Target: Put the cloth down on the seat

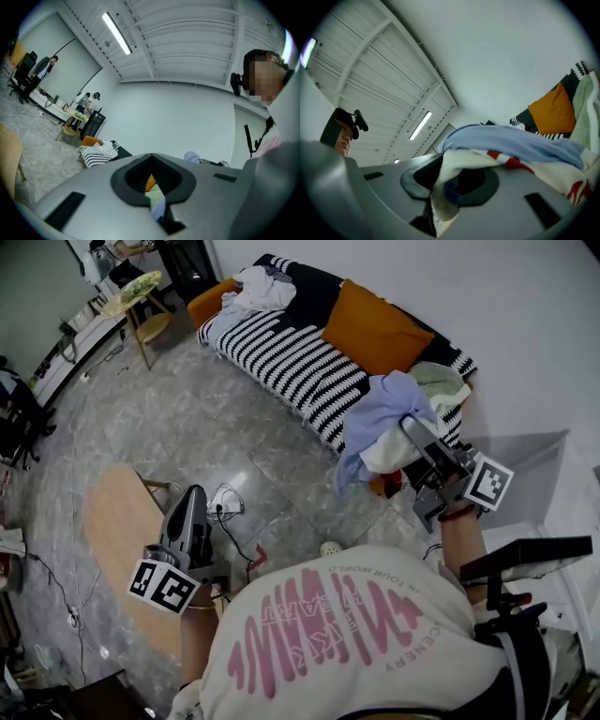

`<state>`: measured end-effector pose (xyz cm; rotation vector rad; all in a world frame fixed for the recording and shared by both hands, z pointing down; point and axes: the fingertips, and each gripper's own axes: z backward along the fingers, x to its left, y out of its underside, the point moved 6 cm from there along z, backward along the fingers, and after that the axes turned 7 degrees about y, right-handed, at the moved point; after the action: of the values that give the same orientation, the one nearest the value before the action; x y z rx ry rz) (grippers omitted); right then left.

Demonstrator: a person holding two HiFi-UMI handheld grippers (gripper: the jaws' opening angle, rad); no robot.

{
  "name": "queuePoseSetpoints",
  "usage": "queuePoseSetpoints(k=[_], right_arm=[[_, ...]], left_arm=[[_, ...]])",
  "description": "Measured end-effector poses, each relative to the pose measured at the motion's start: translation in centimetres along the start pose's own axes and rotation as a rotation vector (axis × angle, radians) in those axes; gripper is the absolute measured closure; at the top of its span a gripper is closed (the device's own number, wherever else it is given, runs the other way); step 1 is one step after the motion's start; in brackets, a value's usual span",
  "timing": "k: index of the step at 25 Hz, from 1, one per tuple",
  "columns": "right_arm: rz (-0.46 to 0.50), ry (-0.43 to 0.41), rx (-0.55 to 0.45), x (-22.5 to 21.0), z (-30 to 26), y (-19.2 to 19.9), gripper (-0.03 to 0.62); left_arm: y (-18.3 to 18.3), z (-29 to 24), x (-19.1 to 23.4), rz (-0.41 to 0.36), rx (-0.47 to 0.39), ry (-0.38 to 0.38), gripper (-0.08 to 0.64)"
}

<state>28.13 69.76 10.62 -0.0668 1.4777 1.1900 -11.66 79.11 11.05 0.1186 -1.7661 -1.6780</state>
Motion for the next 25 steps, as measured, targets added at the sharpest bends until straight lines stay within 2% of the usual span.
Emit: queuePoseSetpoints(k=[11,15,21,25], right_arm=[[-0.009,0.005,0.007,-5.5,-5.0,-4.5,0.495],[-0.027,0.033,0.019,-7.7,-7.6,-4.8,0.495],[-0.058,0.036,-0.003,-7.9,-8.4,-5.0,0.495],[-0.053,0.048,-0.011,-8.2,-10.7,-5.3,0.495]], left_arm=[[-0.5,-6.7,2.8,0.048,-0.044,-0.048,0.551],[-0.7,-9.0,4.7,0.074,-0.040,-0.029,0.551],[-1.0,-10.4,6.1,0.083,-0.015,-0.009,0.551],[-2.7,-12.6,8.4,0.082,-0.019,0.065,0.551]])
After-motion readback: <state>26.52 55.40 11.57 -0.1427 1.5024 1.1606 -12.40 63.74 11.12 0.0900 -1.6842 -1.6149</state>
